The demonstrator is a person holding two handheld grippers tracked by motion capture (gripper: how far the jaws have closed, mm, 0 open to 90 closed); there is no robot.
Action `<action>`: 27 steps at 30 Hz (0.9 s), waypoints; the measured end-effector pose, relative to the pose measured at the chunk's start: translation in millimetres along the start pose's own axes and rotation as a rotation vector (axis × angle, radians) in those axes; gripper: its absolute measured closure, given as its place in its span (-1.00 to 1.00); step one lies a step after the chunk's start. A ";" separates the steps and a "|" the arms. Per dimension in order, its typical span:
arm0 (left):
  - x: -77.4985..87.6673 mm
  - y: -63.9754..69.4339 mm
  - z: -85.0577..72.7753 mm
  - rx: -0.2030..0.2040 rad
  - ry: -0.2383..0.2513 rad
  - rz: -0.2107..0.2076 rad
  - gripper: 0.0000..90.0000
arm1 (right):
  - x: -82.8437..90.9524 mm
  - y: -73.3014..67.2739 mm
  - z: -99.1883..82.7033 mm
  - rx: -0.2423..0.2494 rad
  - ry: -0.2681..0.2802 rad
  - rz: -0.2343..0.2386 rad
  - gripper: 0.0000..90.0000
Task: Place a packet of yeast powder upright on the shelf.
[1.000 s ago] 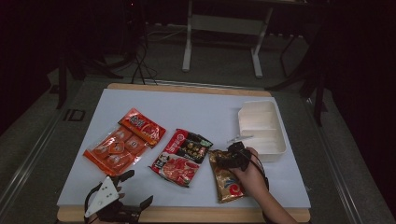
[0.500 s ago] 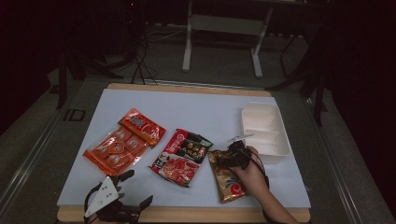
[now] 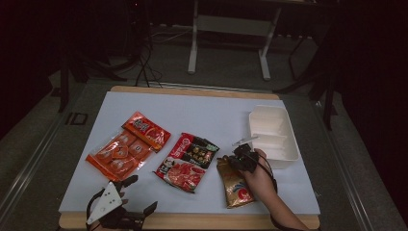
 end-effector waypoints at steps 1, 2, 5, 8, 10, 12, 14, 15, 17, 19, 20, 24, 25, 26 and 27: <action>0.2 -0.3 0.1 -0.001 0.001 0.002 -0.98 | 0.0 0.0 0.0 0.000 0.000 0.000 0.85; 0.5 -0.5 0.2 -0.002 0.001 0.003 -0.97 | 2.0 -0.3 1.0 0.006 0.007 0.001 0.86; 0.8 -0.8 0.3 -0.003 0.002 0.004 -0.98 | 8.4 -1.4 3.2 0.020 0.019 0.000 0.88; 0.5 -0.9 0.2 -0.001 0.002 0.004 -0.98 | 15.8 -3.8 6.4 0.037 0.034 -0.006 0.89; 0.2 -0.5 -0.1 0.002 0.001 0.004 -0.97 | 23.5 -5.7 10.0 0.053 0.055 -0.008 0.89; 0.1 -0.5 -0.1 0.002 0.001 0.005 -0.97 | 28.3 -5.6 12.9 0.059 0.075 -0.016 0.90; 0.0 -0.6 0.1 0.003 0.002 0.004 -0.98 | 30.7 -6.2 13.9 0.060 0.077 -0.010 0.90; 0.0 -0.6 0.1 0.003 0.002 0.006 -0.97 | 33.7 -5.9 16.0 0.061 0.092 -0.013 0.90; -0.1 -0.5 -0.3 0.003 -0.001 0.004 -0.97 | 44.4 -8.0 22.3 0.057 0.127 0.001 0.90; -0.3 -0.6 -0.4 0.003 -0.002 0.005 -0.98 | 51.6 -8.3 26.8 0.067 0.147 0.000 0.90; -0.4 -0.6 -0.4 0.004 -0.001 0.004 -0.98 | 51.6 -8.3 26.8 0.067 0.147 0.000 0.90; -0.9 -0.7 -1.0 0.002 -0.005 0.004 -0.98 | 65.5 -7.7 35.6 0.051 0.200 0.019 0.91; -1.0 -0.7 -1.0 0.002 -0.005 0.004 -0.98 | 71.6 -7.2 39.8 0.054 0.217 0.021 0.91; -1.0 -0.7 -1.0 0.003 -0.005 0.004 -0.98 | 71.6 -7.2 39.8 0.054 0.217 0.021 0.91; -1.0 -0.8 -1.1 0.003 -0.005 0.003 -0.97 | 74.9 -7.5 42.4 0.047 0.233 0.028 0.91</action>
Point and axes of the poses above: each handheld gripper's, and its own axes: x roughly backward along the jaws, z roughly out of its top, y roughly to its right, the point moved 10 cm from there along -x, roughly forward along the jaws, and after that the axes turned 5 degrees about x, right-handed, at the moved point
